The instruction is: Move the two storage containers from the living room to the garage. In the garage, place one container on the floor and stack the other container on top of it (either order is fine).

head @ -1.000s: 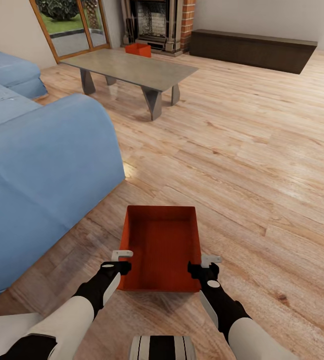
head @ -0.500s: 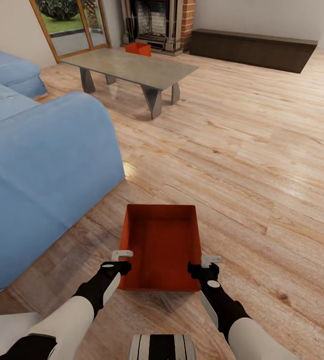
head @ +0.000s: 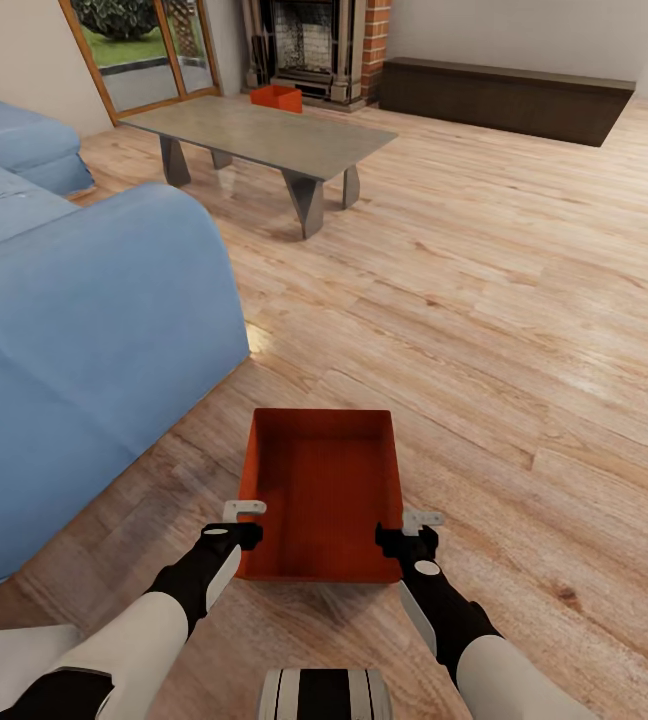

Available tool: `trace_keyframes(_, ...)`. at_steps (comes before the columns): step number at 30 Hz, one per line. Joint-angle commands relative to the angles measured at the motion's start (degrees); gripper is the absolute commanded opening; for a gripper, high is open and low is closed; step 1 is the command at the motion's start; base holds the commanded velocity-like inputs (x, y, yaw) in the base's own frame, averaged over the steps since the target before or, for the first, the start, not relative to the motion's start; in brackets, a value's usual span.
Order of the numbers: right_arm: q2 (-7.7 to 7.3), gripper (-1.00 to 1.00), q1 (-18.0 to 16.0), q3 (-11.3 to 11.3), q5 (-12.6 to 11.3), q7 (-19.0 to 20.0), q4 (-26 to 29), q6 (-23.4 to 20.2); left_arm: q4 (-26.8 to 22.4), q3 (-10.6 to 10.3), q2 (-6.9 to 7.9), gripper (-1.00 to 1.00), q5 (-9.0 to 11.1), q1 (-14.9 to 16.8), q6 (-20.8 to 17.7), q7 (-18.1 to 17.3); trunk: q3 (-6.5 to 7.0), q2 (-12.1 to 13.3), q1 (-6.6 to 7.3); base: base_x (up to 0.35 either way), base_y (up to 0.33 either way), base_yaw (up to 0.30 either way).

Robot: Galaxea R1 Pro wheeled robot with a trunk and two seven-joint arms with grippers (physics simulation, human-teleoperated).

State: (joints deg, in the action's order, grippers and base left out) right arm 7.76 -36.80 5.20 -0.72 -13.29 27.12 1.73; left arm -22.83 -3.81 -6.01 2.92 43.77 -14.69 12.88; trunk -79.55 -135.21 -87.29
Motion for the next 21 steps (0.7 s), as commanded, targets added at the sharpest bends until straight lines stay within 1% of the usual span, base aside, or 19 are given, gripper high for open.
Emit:
trace_keyframes(1, -0.03, 1.00, -0.05, 0.34, -0.08, -0.42, -0.05, 0.14, -0.11, -0.41, 0.04, 1.00, 0.32, 0.00, -0.34, 0.37, -0.03, -0.01, 0.01, 0.000, 0.000, 0.000)
trace_keyframes(17, -0.09, 1.00, -0.06, 0.33, -0.13, -0.78, -0.05, 0.20, -0.03, -0.36, 0.12, 1.00, 0.33, 0.00, -0.34, 0.31, -0.03, -0.01, 0.01, 0.000, 0.000, 0.000)
trace_keyframes(18, -0.10, -1.00, -0.05, 0.33, -0.14, -0.78, -0.10, 0.20, -0.02, -0.34, 0.12, 1.00, 0.33, 0.00, -0.34, 0.31, -0.03, -0.01, 0.01, 0.000, 0.000, 0.000)
trace_keyframes(19, -0.12, -1.00, -0.04, 0.30, -0.17, -0.75, -0.31, 0.13, 0.09, -0.32, 0.12, -1.00, 0.33, 0.00, -0.38, 0.32, -0.03, -0.01, 0.01, 0.000, 0.000, 0.000)
trace_keyframes(21, -0.16, -1.00, -0.04, 0.27, -0.28, -0.65, -0.66, -0.03, 0.31, -0.26, 0.17, -1.00, 0.39, 0.00, -0.47, 0.36, -0.03, -0.01, 0.01, 0.000, 0.000, 0.000)
